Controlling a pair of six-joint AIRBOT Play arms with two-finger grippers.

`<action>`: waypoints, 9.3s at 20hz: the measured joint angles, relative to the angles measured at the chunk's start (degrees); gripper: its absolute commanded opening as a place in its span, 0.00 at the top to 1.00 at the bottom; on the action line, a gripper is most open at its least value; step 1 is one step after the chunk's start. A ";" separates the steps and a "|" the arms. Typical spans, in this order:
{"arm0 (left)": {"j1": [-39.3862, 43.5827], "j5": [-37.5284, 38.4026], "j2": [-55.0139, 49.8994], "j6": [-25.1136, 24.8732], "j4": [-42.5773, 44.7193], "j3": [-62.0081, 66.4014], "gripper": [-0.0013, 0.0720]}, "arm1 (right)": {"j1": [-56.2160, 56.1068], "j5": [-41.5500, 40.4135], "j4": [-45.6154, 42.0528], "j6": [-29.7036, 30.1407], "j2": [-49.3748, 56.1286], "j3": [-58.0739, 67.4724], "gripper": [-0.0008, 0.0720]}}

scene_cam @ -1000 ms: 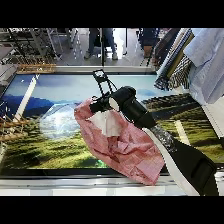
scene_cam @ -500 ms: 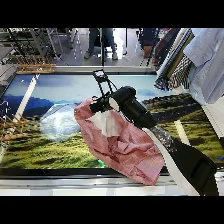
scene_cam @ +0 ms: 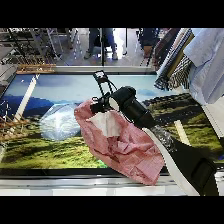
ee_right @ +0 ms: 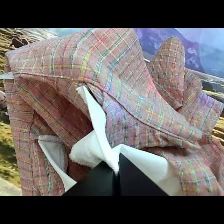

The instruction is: Fold the clothes and pants, and hang the long-sleeved shirts on hangers.

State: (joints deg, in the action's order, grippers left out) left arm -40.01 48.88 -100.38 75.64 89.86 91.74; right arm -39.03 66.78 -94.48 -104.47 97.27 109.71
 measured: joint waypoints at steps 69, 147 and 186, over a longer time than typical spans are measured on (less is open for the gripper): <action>32.39 27.02 10.45 -46.82 -73.02 -0.37 0.97 | -6.16 1.68 -9.01 5.11 -5.68 0.11 0.96; 40.41 26.29 1.09 -64.52 -106.73 -0.63 0.01 | 9.38 -20.50 13.38 76.89 -2.69 3.32 0.96; 56.11 -4.46 -8.11 17.59 -74.99 8.31 0.97 | 5.09 -4.90 -17.64 27.58 -10.54 5.11 0.96</action>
State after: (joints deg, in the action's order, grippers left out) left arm 16.10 44.42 -108.49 93.23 14.87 100.05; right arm -33.93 61.89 -112.12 -76.88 86.74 114.83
